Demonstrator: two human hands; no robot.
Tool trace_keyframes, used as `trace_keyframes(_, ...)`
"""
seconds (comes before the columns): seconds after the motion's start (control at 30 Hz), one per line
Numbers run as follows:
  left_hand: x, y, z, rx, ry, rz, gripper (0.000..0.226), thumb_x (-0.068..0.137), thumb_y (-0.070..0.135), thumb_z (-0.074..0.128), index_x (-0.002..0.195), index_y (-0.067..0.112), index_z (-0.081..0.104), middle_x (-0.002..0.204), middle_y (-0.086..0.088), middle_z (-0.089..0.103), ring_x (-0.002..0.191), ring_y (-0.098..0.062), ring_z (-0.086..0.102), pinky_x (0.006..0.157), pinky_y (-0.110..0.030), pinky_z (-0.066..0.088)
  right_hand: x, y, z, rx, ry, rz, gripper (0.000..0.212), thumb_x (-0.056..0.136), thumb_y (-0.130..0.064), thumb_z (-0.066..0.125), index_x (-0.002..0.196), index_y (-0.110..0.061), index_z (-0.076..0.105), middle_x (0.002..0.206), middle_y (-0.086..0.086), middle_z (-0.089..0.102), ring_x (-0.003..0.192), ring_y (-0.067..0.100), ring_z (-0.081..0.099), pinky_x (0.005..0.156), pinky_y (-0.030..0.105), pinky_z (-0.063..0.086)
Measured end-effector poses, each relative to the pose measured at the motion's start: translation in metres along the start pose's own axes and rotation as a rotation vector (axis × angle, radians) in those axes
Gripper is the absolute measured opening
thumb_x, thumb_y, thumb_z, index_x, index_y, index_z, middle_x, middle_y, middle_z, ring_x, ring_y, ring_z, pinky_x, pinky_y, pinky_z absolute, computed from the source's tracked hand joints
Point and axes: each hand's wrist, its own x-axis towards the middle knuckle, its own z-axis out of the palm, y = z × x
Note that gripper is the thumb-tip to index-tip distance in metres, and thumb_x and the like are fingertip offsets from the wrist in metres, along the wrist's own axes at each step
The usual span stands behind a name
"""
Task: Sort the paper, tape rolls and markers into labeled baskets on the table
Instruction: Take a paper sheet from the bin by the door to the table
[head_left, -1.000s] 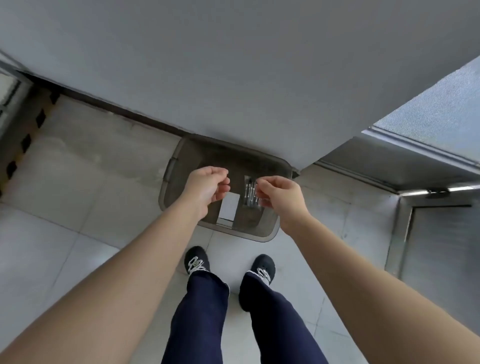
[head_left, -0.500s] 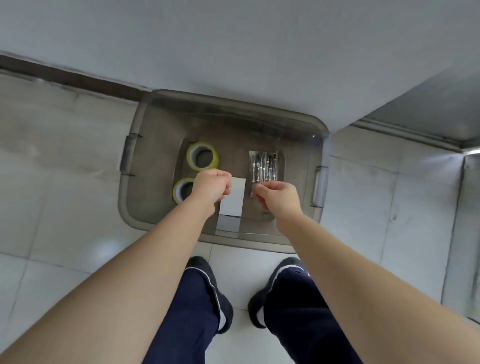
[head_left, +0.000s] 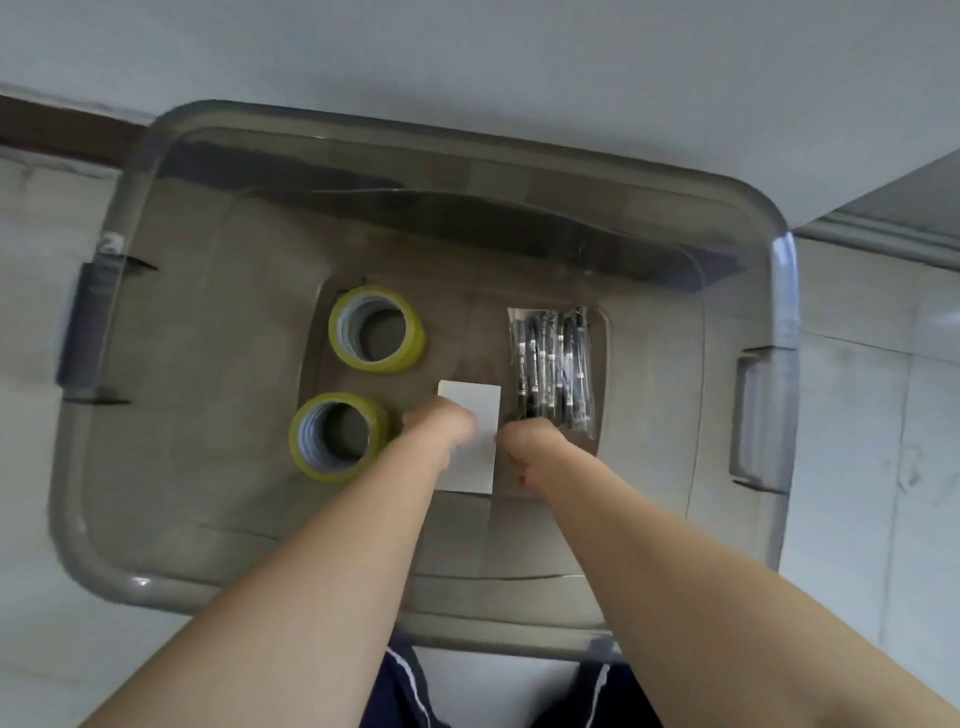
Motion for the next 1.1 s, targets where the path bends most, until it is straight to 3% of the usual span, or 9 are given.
trace_keyframes(0.07,0.008,-0.003,0.005,-0.011,0.013,-0.041,0.042,0.087,0.011,0.049,0.128,0.002,0.051,0.126,-0.016,0.055,0.103,-0.029,0.059,0.063,-0.029,0.050,0.011,0.002,0.005,0.045,0.010,0.016,0.020,0.095,0.000,0.044,0.110,0.004,0.058,0.096,0.013,0.057,0.077,0.022,0.052,0.069,0.029,0.040)
trace_keyframes(0.13,0.015,-0.007,0.010,-0.054,0.015,-0.071,0.040,0.089,0.009,0.047,0.129,0.003,0.049,0.123,-0.014,0.055,0.101,-0.028,0.058,0.066,-0.029,0.046,0.017,0.003,0.011,0.085,0.003,0.043,0.014,0.095,0.002,0.042,0.099,0.003,0.056,0.098,0.014,0.059,0.089,0.023,0.052,0.074,0.030,0.040)
trace_keyframes(0.33,0.023,-0.012,0.007,-0.164,-0.041,-0.112,0.031,0.093,0.008,0.040,0.118,0.000,0.057,0.115,-0.017,0.060,0.098,-0.033,0.059,0.080,-0.034,0.052,0.026,0.009,0.018,0.080,0.001,0.038,0.027,0.093,0.003,0.039,0.112,0.007,0.057,0.092,0.015,0.057,0.079,0.025,0.055,0.072,0.032,0.043)
trace_keyframes(0.5,0.023,-0.016,0.005,-0.196,0.007,-0.110,0.024,0.093,0.004,0.041,0.114,-0.001,0.053,0.113,-0.015,0.055,0.098,-0.031,0.054,0.078,-0.036,0.048,0.035,0.012,0.025,0.148,-0.040,0.047,0.033,0.089,0.002,0.040,0.116,0.002,0.059,0.116,0.022,0.064,0.100,0.034,0.064,0.090,0.052,0.053)
trace_keyframes(0.63,0.013,-0.015,-0.001,-0.257,0.048,-0.008,0.031,0.095,0.005,0.047,0.124,0.008,0.055,0.121,-0.013,0.061,0.105,-0.034,0.059,0.084,-0.040,0.052,0.035,0.017,0.027,0.157,-0.018,-0.042,0.037,0.085,0.000,0.043,0.117,0.000,0.061,0.120,0.020,0.065,0.107,0.036,0.063,0.097,0.050,0.050)
trace_keyframes(0.8,-0.025,-0.008,-0.017,-0.438,0.140,0.102,0.033,0.095,0.009,0.053,0.127,0.012,0.053,0.124,-0.008,0.061,0.103,-0.027,0.057,0.088,-0.040,0.051,-0.026,0.012,0.013,0.131,0.104,-0.239,0.037,0.092,-0.004,0.038,0.120,-0.008,0.063,0.107,0.012,0.067,0.085,0.023,0.054,0.068,0.025,0.042)
trace_keyframes(0.97,-0.097,0.006,-0.036,-0.465,0.275,0.296,0.024,0.096,0.011,0.049,0.113,0.005,0.065,0.113,-0.011,0.067,0.089,-0.022,0.055,0.075,-0.029,0.044,-0.101,0.002,-0.003,0.150,0.214,-0.377,0.027,0.093,-0.009,0.040,0.083,-0.015,0.065,0.071,-0.003,0.061,0.065,0.017,0.049,0.059,0.024,0.037)
trace_keyframes(1.03,-0.129,0.014,-0.046,-0.374,0.314,0.361,0.028,0.097,0.013,0.045,0.114,-0.004,0.060,0.120,-0.023,0.061,0.101,-0.037,0.058,0.082,-0.043,0.049,-0.136,-0.004,-0.018,0.161,0.245,-0.404,0.029,0.093,-0.008,0.040,0.075,-0.014,0.061,0.062,-0.004,0.054,0.058,0.014,0.041,0.052,0.024,0.032)
trace_keyframes(1.1,-0.158,0.022,-0.056,-0.258,0.323,0.442,0.033,0.099,0.015,0.039,0.122,0.004,0.060,0.124,-0.015,0.063,0.112,-0.035,0.057,0.090,-0.043,0.048,-0.172,-0.010,-0.032,0.185,0.263,-0.443,0.030,0.095,-0.010,0.041,0.076,-0.018,0.063,0.066,-0.004,0.058,0.062,0.014,0.046,0.056,0.025,0.038)
